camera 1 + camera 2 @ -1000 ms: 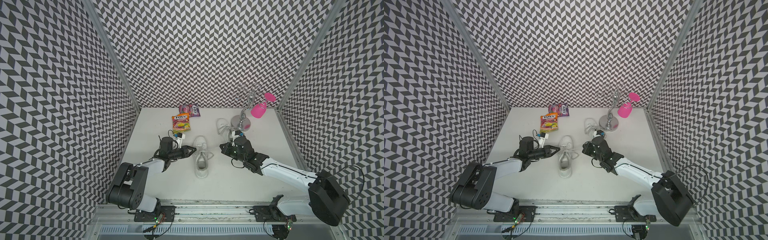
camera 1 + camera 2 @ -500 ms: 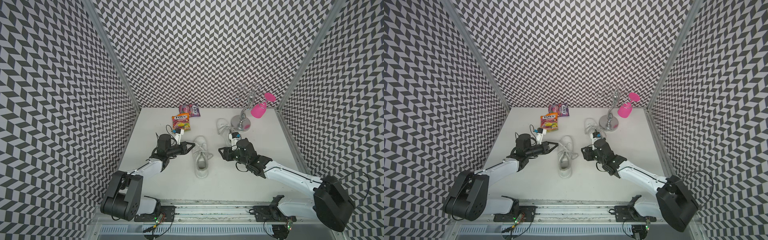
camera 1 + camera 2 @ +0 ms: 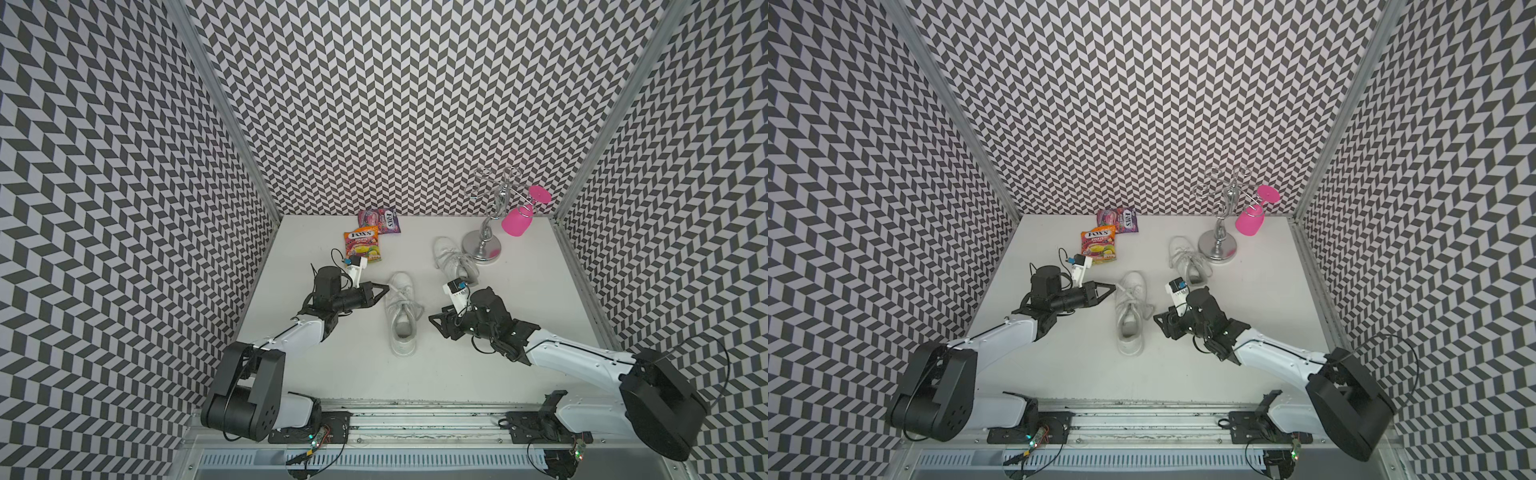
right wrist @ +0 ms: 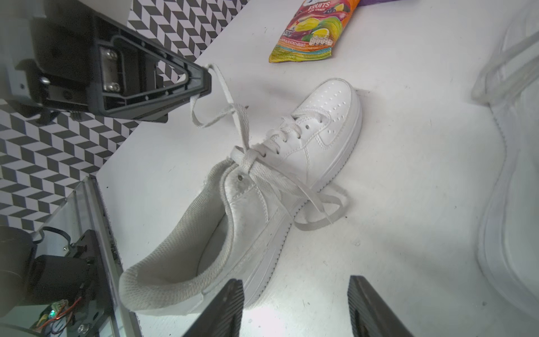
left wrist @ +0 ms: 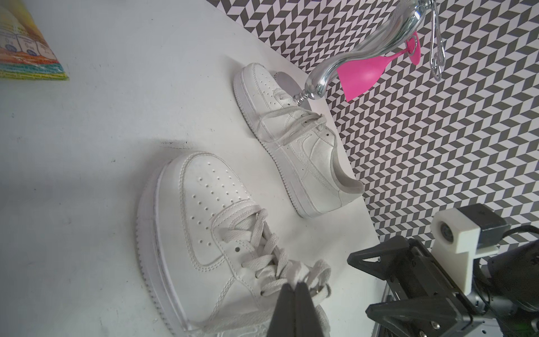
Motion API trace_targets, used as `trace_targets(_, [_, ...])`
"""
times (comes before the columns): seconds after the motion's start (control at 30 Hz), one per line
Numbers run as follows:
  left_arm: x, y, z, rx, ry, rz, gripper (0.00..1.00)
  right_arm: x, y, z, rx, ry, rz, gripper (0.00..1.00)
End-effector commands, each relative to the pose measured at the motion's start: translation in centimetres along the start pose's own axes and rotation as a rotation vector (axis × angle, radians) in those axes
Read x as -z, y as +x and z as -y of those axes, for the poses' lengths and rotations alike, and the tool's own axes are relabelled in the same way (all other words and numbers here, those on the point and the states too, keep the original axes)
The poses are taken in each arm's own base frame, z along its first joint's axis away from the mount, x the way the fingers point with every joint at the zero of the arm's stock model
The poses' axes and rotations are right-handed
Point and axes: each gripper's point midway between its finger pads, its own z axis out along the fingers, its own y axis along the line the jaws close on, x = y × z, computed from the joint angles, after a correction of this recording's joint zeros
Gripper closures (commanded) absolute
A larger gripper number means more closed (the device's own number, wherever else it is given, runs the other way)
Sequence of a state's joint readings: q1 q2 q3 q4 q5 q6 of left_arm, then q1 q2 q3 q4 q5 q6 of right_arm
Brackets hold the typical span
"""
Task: Tie the shoes
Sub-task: Tie the shoelace on the shoe.
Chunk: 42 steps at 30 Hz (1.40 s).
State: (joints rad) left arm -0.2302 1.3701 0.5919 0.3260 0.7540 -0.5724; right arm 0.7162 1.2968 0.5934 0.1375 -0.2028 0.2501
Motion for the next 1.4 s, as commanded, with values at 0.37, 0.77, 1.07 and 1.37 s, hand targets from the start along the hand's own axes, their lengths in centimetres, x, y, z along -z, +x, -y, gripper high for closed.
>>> trace_targets(0.37, [-0.2, -1.3, -0.5, -0.017, -0.008, 0.009, 0.98, -3.4, 1.5, 0.3, 0.089, 0.041, -0.031, 0.46])
trace_targets(0.77, [-0.3, -1.6, -0.3, -0.029, 0.013, 0.007, 0.96, -2.1, -2.7, -1.8, 0.181, -0.013, 0.075, 0.32])
trace_targets(1.07, [0.2, -2.6, 1.8, -0.066, 0.069, 0.025, 0.96, -4.6, -9.0, -5.0, 0.367, -0.096, 0.11, 0.23])
trace_targets(1.37, [0.2, -2.7, 2.4, -0.069, 0.092, 0.019, 0.95, -9.8, -8.2, -5.2, 0.444, -0.154, 0.005, 0.19])
